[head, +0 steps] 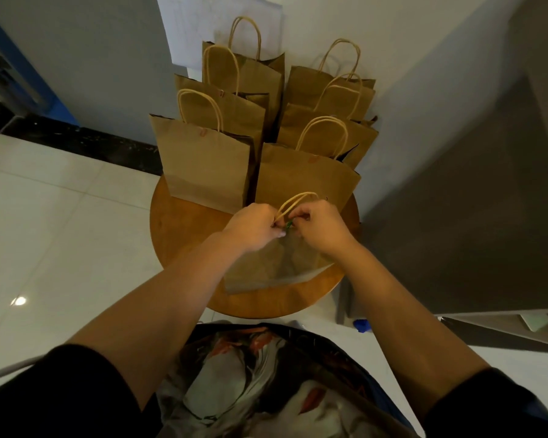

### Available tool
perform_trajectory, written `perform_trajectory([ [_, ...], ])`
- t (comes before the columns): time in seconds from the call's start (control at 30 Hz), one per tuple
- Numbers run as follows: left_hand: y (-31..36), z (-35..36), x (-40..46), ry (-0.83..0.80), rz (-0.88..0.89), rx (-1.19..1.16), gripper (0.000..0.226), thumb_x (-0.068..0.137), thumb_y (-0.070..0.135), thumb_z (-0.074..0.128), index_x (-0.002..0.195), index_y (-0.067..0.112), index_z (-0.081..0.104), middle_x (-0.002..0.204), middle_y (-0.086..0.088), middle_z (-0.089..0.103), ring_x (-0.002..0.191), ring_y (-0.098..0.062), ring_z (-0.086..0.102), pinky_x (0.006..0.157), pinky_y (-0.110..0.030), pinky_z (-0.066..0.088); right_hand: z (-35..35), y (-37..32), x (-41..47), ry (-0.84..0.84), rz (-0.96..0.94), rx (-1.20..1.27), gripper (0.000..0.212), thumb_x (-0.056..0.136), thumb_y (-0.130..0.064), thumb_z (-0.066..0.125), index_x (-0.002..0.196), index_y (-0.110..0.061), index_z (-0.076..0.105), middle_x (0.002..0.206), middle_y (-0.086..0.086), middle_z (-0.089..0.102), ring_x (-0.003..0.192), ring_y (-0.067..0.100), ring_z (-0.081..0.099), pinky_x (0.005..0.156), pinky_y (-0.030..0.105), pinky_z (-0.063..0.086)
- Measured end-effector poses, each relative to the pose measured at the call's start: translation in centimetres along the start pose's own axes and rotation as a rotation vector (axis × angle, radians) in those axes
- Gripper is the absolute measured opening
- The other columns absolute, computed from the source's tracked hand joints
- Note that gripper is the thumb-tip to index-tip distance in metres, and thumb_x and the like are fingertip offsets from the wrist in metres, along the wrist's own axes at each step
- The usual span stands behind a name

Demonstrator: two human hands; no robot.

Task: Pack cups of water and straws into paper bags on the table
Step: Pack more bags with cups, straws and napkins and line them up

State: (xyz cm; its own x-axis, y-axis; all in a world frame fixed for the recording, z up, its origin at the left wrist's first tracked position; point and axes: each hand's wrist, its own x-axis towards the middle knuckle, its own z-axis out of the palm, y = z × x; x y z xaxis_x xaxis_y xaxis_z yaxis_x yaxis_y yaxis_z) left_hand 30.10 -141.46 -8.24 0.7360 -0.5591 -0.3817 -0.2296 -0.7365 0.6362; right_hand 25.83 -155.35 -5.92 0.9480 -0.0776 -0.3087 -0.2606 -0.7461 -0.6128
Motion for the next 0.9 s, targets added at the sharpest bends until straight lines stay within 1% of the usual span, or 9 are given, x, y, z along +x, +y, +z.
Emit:
perform_trajectory([
  [0.1,0.0,0.0,0.0,-0.012,-0.002,0.003,0.031,0.092,0.022,0.058,0.061,0.023,0.05,0.062,0.001,0.051,0.064,-0.016,0.052,0.066,-0.032,0.041,-0.2,-0.4,0.1,-0.014,0.01,-0.06,0.022,0.093,-0.006,0.049,0.1,-0.007,0.07,0.095,0.011,0.067,0.086,0.024,0.062,0.083,0.042,0.053],
  [0.3,0.1,0.0,-0.2,-0.029,0.002,0.022,0.031,0.094,0.023,0.055,0.063,0.022,0.051,0.065,-0.001,0.054,0.068,-0.019,0.054,0.067,-0.032,0.041,0.1,-0.9,0.1,0.008,0.06,-0.151,0.023,0.093,-0.008,0.048,0.104,-0.01,0.069,0.099,0.008,0.065,0.091,0.022,0.06,0.084,0.031,0.049],
  [0.4,0.2,0.1,-0.2,-0.027,0.014,0.018,0.033,0.095,0.022,0.053,0.062,0.024,0.051,0.063,0.001,0.052,0.068,-0.019,0.053,0.067,-0.033,0.04,0.5,-0.9,0.0,0.049,0.069,-0.171,0.021,0.094,-0.009,0.048,0.096,-0.008,0.069,0.092,0.01,0.062,0.082,0.021,0.058,0.073,0.029,0.047],
  [0.43,0.2,0.1,-0.3,-0.025,0.018,0.018,0.033,0.095,0.022,0.053,0.062,0.024,0.051,0.063,0.001,0.052,0.068,-0.019,0.053,0.067,-0.033,0.04,0.6,-1.0,0.0,0.054,0.069,-0.179,0.022,0.094,-0.009,0.047,0.097,-0.007,0.069,0.093,0.011,0.063,0.082,0.022,0.058,0.073,0.03,0.048],
  [0.53,0.1,0.1,-0.3,-0.021,0.032,0.018,0.035,0.095,0.022,0.053,0.06,0.027,0.051,0.062,0.002,0.051,0.066,-0.017,0.051,0.065,-0.032,0.038,1.0,-1.0,-0.3,0.054,0.065,-0.231,0.023,0.094,-0.009,0.048,0.104,-0.008,0.068,0.099,0.011,0.065,0.091,0.025,0.062,0.08,0.034,0.053],
  [0.63,0.1,0.2,-0.4,-0.019,0.056,0.021,0.037,0.095,0.023,0.052,0.058,0.026,0.051,0.06,0.003,0.05,0.063,-0.017,0.049,0.061,-0.032,0.036,1.1,-0.7,-0.4,0.067,0.052,-0.236,0.024,0.094,-0.008,0.046,0.097,-0.009,0.07,0.093,0.01,0.065,0.086,0.025,0.062,0.075,0.033,0.051],
  [0.7,0.0,0.2,-0.4,-0.012,0.065,0.02,0.038,0.095,0.024,0.051,0.058,0.026,0.051,0.06,0.003,0.05,0.063,-0.018,0.05,0.06,-0.032,0.036,1.0,-0.6,-0.4,0.054,0.042,-0.22,0.026,0.095,-0.009,0.045,0.099,-0.01,0.071,0.093,0.009,0.065,0.086,0.023,0.061,0.076,0.034,0.052],
  [0.8,-0.2,0.0,-0.3,-0.001,0.065,0.005,0.035,0.096,0.023,0.05,0.06,0.024,0.052,0.061,0.004,0.049,0.065,-0.018,0.05,0.06,-0.031,0.036,0.9,-0.3,-0.6,0.013,-0.058,-0.229,0.028,0.096,-0.009,0.043,0.106,-0.011,0.07,0.102,0.008,0.066,0.091,0.023,0.06,0.083,0.037,0.051],
  [0.9,-0.5,-0.1,-0.4,0.003,0.066,-0.009,0.027,0.097,0.022,0.049,0.073,0.018,0.062,0.067,0.003,0.054,0.072,-0.019,0.053,0.067,-0.034,0.04,1.4,0.5,-1.5,-0.026,-0.17,-0.162,0.031,0.097,-0.007,0.042,0.117,-0.012,0.065,0.113,0.009,0.065,0.103,0.023,0.058,0.089,0.035,0.047],
])
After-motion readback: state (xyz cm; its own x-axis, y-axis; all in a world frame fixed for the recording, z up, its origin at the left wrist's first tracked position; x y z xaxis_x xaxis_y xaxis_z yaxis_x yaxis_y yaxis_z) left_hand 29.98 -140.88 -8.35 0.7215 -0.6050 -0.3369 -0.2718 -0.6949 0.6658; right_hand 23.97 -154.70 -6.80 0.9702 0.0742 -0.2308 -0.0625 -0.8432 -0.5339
